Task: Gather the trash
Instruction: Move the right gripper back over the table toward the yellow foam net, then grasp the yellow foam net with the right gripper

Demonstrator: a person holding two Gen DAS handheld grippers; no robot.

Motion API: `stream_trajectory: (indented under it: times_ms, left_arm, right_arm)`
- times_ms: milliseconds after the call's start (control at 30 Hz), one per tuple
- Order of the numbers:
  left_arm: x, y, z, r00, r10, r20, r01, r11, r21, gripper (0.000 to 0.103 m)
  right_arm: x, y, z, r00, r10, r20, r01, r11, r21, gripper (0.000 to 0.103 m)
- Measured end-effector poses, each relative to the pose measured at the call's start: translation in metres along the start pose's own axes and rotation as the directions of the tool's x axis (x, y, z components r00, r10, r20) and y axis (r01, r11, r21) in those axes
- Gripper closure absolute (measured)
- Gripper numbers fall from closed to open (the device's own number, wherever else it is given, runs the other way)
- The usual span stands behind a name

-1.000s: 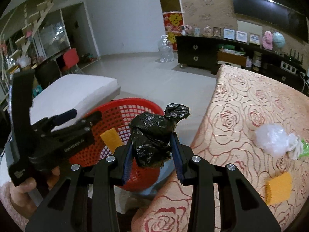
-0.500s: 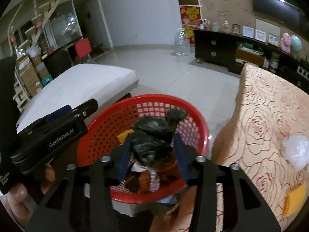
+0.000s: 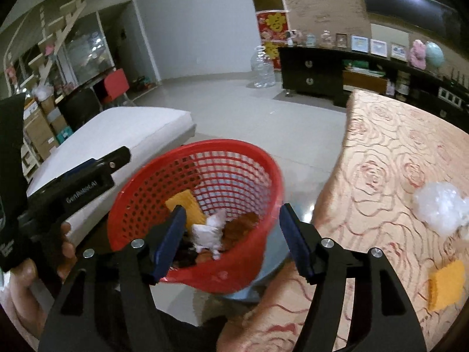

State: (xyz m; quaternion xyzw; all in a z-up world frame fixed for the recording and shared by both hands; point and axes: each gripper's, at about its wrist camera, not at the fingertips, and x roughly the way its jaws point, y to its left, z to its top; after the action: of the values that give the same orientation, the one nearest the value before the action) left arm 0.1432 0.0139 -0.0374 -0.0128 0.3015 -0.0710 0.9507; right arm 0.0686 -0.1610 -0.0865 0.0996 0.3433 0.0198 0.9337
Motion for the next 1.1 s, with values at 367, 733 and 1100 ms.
stream_trajectory:
  times_ms: [367, 733, 1100]
  left_arm:
    - [0.0, -0.007, -0.002, 1.0, -0.003, 0.005, 0.003, 1.0, 0.021, 0.035]
    - [-0.003, -0.022, -0.007, 1.0, -0.007, 0.018, 0.006, 0.998, 0.06, 0.033]
    - [-0.009, -0.043, -0.014, 0.999, -0.019, 0.031, 0.015, 0.993, 0.119, 0.032]
  right_arm:
    - [-0.032, -0.055, -0.021, 0.991, -0.129, 0.017, 0.128, 0.99, 0.057, 0.037]
    - [-0.091, -0.153, -0.059, 0.942, -0.334, 0.037, 0.327, 0.936, 0.133, 0.024]
    - [-0.084, -0.23, -0.098, 0.917, -0.395, -0.058, 0.397, 0.887, 0.238, 0.013]
